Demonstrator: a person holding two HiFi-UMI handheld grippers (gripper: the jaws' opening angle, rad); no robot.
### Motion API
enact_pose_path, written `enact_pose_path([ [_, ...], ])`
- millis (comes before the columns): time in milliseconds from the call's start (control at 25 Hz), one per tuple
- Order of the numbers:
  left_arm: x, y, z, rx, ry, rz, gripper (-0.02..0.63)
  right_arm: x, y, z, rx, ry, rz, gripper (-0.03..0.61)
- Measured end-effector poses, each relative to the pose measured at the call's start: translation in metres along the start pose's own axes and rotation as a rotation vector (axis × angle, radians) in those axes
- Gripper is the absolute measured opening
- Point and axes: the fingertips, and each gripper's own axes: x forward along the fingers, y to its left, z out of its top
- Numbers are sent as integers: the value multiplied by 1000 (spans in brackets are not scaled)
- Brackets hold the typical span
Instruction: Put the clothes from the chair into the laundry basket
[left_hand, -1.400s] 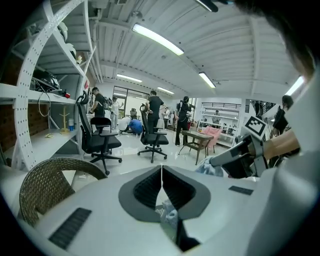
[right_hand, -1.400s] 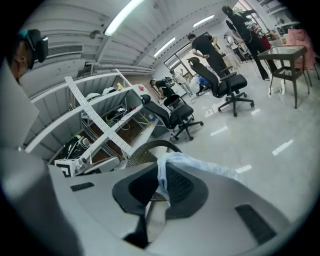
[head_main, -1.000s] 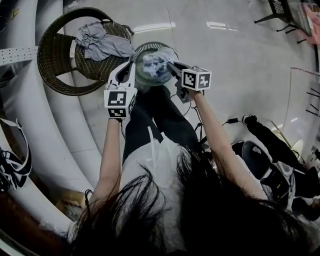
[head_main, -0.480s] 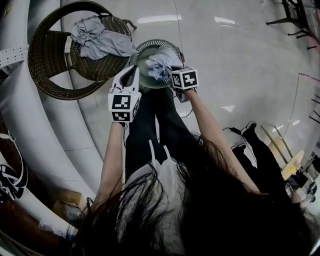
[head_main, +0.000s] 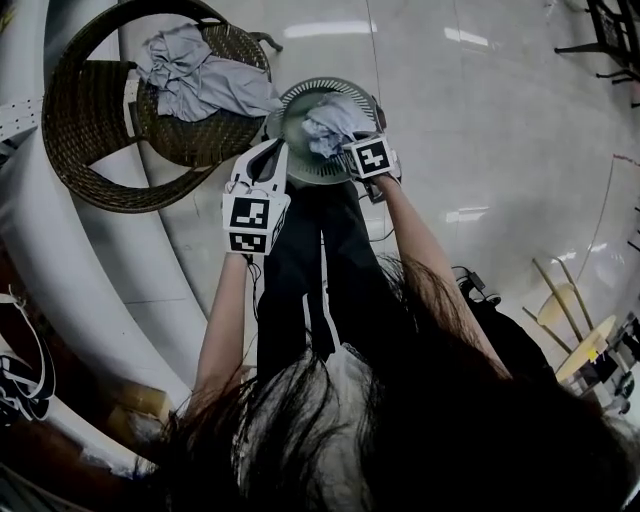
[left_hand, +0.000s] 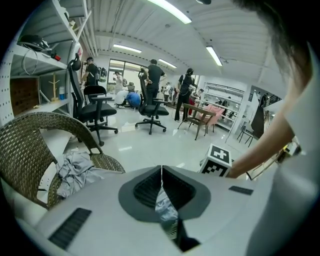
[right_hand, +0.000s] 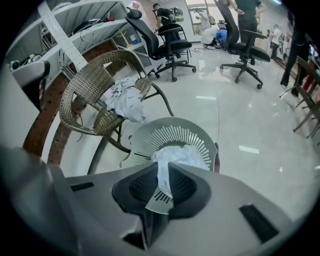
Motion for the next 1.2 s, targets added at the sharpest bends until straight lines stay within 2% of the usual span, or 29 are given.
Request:
enact_pose_path([
  [80, 2, 2, -6, -2, 10, -1, 20, 8, -6, -3, -25, 23, -34, 47],
  [160, 3, 3, -11, -6, 18, -2, 20, 14, -4, -4, -19, 28, -20, 154],
  [200, 2, 3, -12, -9, 21, -2, 20, 16, 1, -2, -2, 20, 5, 167],
  [360, 1, 2, -19, -16, 36, 0, 20, 14, 7, 7, 24, -6, 41, 174],
  [600, -2, -5, -7, -21, 12, 1, 20, -1, -3, 11, 27, -37, 8, 179],
  [840, -10, -16, 7, -11, -8, -3, 20, -39, 4, 38, 74, -196, 34, 179],
  [1040, -28, -24, 29, 5, -39, 0, 20, -101, 18, 69, 118, -368, 83, 178],
  [1200, -48, -32, 50, 15, -72, 1, 20, -151, 34, 86, 115, -466, 111, 172],
])
